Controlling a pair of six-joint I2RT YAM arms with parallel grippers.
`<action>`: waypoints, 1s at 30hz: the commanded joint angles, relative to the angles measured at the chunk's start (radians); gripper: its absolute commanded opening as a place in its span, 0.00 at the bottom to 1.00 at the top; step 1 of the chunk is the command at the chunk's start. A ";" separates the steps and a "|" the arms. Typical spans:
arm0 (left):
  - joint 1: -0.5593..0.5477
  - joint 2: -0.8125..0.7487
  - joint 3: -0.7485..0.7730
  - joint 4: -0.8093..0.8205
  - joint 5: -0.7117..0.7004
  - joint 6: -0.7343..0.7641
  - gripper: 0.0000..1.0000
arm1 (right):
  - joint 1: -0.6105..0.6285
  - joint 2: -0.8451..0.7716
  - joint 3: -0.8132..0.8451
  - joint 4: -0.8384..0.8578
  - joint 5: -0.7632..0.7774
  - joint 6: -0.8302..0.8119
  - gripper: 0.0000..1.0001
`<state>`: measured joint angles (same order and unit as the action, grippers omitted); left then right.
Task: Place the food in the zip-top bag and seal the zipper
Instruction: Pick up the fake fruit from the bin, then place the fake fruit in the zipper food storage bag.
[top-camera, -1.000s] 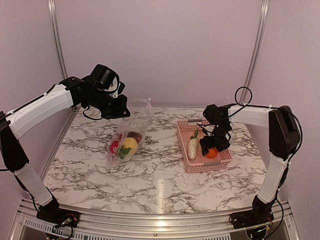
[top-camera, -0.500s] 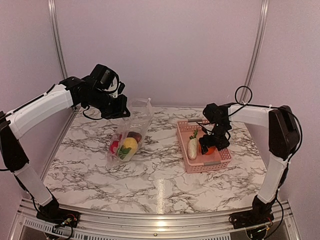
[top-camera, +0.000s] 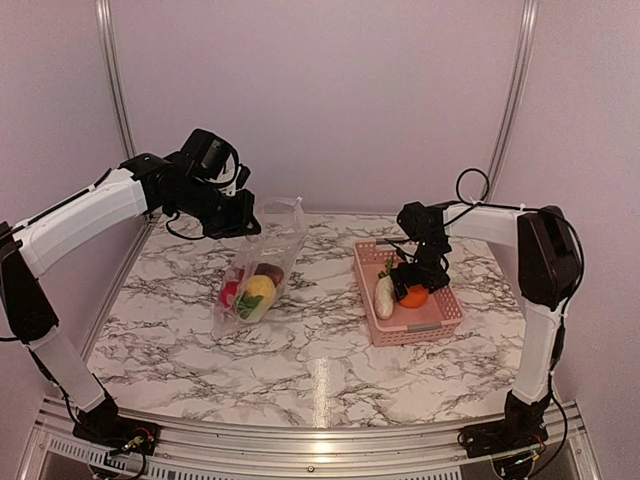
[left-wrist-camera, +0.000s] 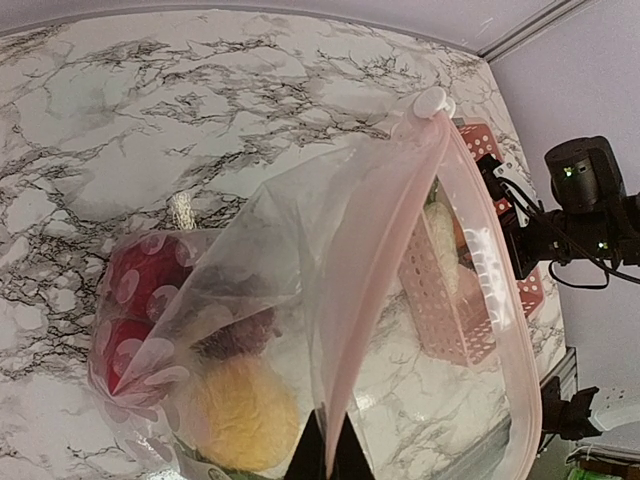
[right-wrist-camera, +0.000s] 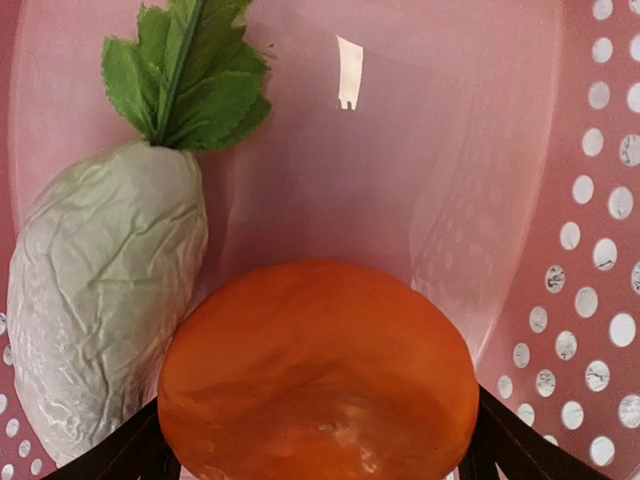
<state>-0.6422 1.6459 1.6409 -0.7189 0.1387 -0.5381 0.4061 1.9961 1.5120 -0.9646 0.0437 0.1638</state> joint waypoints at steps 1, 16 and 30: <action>0.007 0.011 0.027 -0.006 0.004 0.006 0.00 | -0.009 0.012 0.048 0.012 0.012 0.005 0.88; 0.013 0.016 0.027 -0.007 0.012 0.010 0.00 | -0.008 -0.106 0.146 -0.021 0.076 0.037 0.75; 0.013 0.023 0.042 -0.006 0.018 0.010 0.00 | 0.107 -0.162 0.404 -0.003 -0.083 0.046 0.70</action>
<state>-0.6346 1.6527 1.6558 -0.7189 0.1459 -0.5377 0.4534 1.8362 1.8278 -0.9745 0.0242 0.1905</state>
